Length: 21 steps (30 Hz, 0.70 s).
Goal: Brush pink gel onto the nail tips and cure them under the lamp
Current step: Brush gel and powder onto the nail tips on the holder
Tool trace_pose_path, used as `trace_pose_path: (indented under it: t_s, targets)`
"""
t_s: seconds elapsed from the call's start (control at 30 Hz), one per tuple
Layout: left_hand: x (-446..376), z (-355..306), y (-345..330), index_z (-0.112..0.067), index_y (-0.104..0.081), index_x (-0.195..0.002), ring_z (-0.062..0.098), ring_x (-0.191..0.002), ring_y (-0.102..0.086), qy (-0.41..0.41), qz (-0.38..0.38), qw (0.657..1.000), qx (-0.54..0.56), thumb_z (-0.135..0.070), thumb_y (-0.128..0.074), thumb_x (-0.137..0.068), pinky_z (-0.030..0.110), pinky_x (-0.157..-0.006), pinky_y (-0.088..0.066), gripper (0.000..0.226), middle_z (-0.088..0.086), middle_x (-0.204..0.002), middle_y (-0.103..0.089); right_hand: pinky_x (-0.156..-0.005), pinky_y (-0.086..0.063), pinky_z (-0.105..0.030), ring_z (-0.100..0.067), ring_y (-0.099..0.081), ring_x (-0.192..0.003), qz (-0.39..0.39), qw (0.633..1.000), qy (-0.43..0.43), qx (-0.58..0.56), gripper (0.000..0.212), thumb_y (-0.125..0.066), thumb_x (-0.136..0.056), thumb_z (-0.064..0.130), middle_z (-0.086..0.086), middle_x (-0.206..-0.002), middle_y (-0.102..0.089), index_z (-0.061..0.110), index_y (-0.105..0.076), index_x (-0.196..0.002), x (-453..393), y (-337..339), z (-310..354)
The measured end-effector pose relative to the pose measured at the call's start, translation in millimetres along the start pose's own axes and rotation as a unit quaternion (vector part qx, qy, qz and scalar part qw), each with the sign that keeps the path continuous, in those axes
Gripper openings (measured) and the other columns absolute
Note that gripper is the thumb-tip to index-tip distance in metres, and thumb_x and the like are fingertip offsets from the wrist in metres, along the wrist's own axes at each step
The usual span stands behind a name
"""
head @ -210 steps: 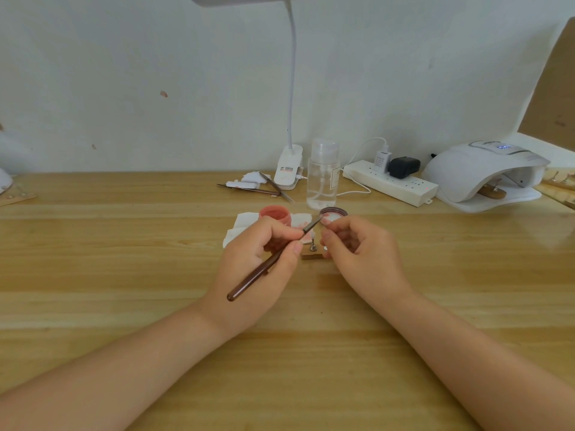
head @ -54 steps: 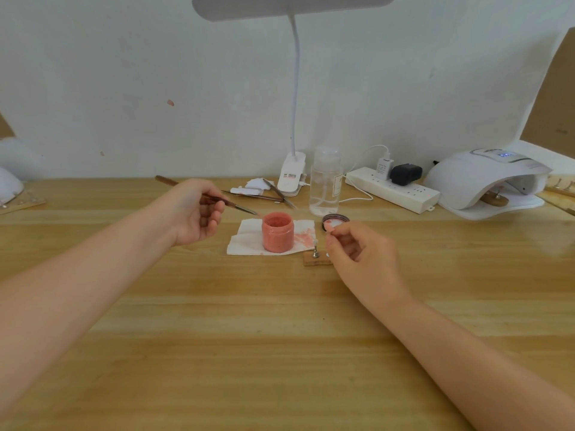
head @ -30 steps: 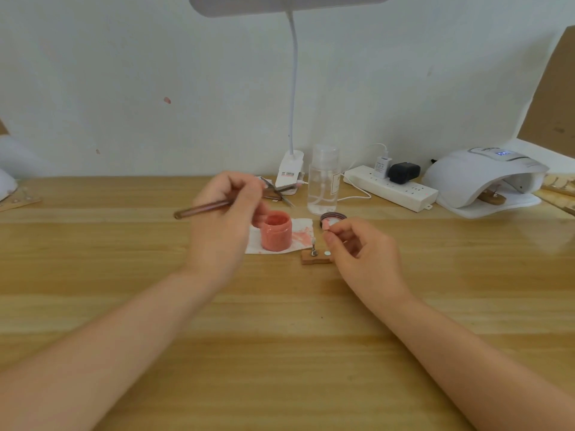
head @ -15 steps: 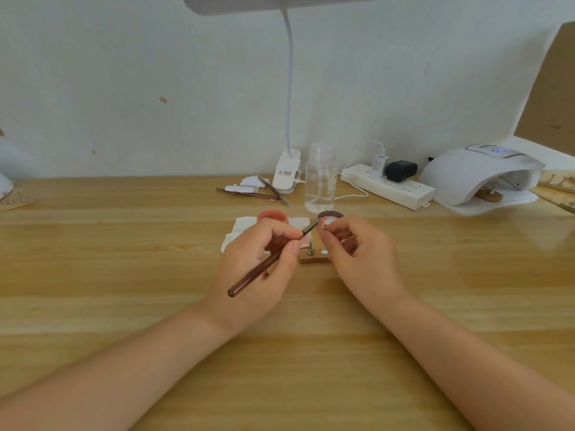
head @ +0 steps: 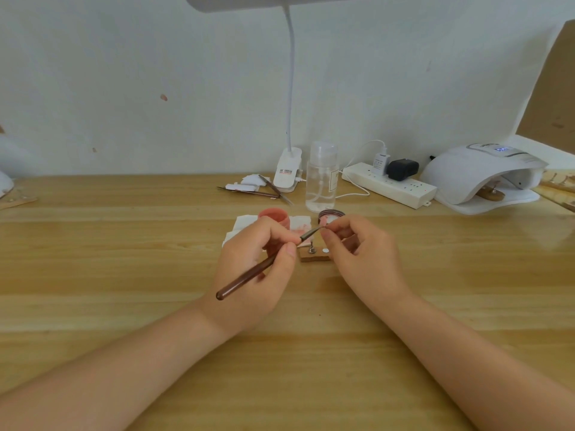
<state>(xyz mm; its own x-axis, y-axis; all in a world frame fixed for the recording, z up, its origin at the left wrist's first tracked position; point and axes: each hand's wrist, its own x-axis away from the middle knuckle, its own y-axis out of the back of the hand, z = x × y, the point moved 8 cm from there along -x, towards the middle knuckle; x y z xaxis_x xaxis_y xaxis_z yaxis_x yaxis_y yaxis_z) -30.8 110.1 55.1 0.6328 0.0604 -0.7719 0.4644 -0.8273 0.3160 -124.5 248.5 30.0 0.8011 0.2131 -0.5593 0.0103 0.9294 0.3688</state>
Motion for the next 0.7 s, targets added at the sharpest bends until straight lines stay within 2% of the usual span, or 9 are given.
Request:
trace_pose_path:
  t_s: [0.07,0.13,0.27,0.33,0.4,0.47,0.53,0.6,0.7]
  targets:
    - [0,10,-2,-0.032,-0.06,-0.089,0.007,-0.106,-0.061,0.039,-0.005,0.999,0.029,-0.027,-0.051,-0.088,0.023,-0.086,-0.05,0.011,-0.008,-0.087,-0.067,-0.055,-0.043,-0.013,-0.007,-0.056,-0.061,0.003,1.0,0.002,-0.001,0.024,-0.068,-0.085,0.019,0.022,-0.082,-0.062,0.038,-0.058,-0.074,0,0,0]
    - [0,17,-6,-0.032,-0.06,-0.093,0.016,-0.112,-0.061,0.066,0.002,0.997,0.045,-0.03,-0.053,-0.089,0.036,-0.089,-0.051,0.009,-0.006,-0.092,-0.066,-0.055,-0.043,-0.013,-0.006,-0.056,-0.061,0.005,1.0,0.004,-0.001,0.025,-0.068,-0.085,0.018,0.021,-0.08,-0.062,0.038,-0.058,-0.074,1,-1,1]
    - [0,17,-9,-0.025,-0.062,-0.092,0.002,-0.113,-0.057,0.063,0.012,0.997,0.036,-0.024,-0.056,-0.089,0.018,-0.087,-0.048,0.007,-0.001,-0.091,-0.067,-0.056,-0.043,-0.011,-0.004,-0.056,-0.061,0.007,1.0,0.007,-0.008,0.025,-0.068,-0.085,0.017,0.021,-0.073,-0.063,0.038,-0.058,-0.074,1,0,2]
    - [0,13,-6,-0.024,-0.061,-0.087,-0.003,-0.106,-0.057,0.05,0.015,0.998,0.025,-0.02,-0.055,-0.088,0.009,-0.081,-0.043,0.007,-0.008,-0.086,-0.067,-0.056,-0.044,-0.012,-0.004,-0.056,-0.062,0.007,1.0,0.003,-0.006,0.024,-0.068,-0.085,0.018,0.018,-0.069,-0.063,0.038,-0.059,-0.074,1,0,1]
    - [0,6,-2,-0.03,-0.058,-0.084,-0.007,-0.092,-0.057,0.036,0.014,0.999,0.013,-0.025,-0.051,-0.086,0.004,-0.076,-0.038,0.009,-0.021,-0.08,-0.064,-0.056,-0.045,-0.015,-0.005,-0.057,-0.062,0.006,1.0,-0.004,-0.008,0.022,-0.068,-0.085,0.019,0.015,-0.067,-0.062,0.037,-0.059,-0.075,1,0,-1]
    - [-1,4,1,-0.033,-0.055,-0.082,-0.007,-0.087,-0.058,0.037,0.003,0.999,0.018,-0.029,-0.048,-0.086,0.006,-0.075,-0.039,0.009,-0.022,-0.078,-0.063,-0.057,-0.047,-0.016,-0.006,-0.057,-0.064,0.009,1.0,-0.006,-0.009,0.021,-0.067,-0.085,0.02,0.016,-0.074,-0.064,0.037,-0.059,-0.076,0,-1,-1]
    - [-2,7,2,-0.037,-0.055,-0.081,-0.001,-0.095,-0.06,0.056,-0.011,0.998,0.034,-0.033,-0.048,-0.087,0.014,-0.078,-0.045,0.009,-0.019,-0.081,-0.064,-0.058,-0.047,-0.016,-0.006,-0.058,-0.065,0.012,1.0,-0.006,-0.011,0.021,-0.067,-0.085,0.02,0.021,-0.081,-0.063,0.037,-0.059,-0.077,0,-1,-2]
    - [-2,12,1,-0.039,-0.057,-0.081,0.004,-0.1,-0.062,0.075,-0.017,0.996,0.05,-0.037,-0.05,-0.088,0.025,-0.079,-0.05,0.01,-0.014,-0.083,-0.065,-0.058,-0.047,-0.016,-0.005,-0.057,-0.064,0.011,1.0,-0.006,-0.014,0.022,-0.068,-0.085,0.02,0.022,-0.081,-0.063,0.038,-0.059,-0.076,0,-1,-2]
    - [-3,19,0,-0.044,-0.06,-0.085,0.005,-0.09,-0.063,0.103,-0.018,0.993,0.063,-0.043,-0.052,-0.086,0.03,-0.077,-0.052,0.008,-0.01,-0.086,-0.067,-0.058,-0.045,-0.013,-0.003,-0.057,-0.062,0.01,1.0,0.001,-0.019,0.024,-0.068,-0.085,0.019,0.023,-0.076,-0.063,0.039,-0.059,-0.076,0,-2,-1]
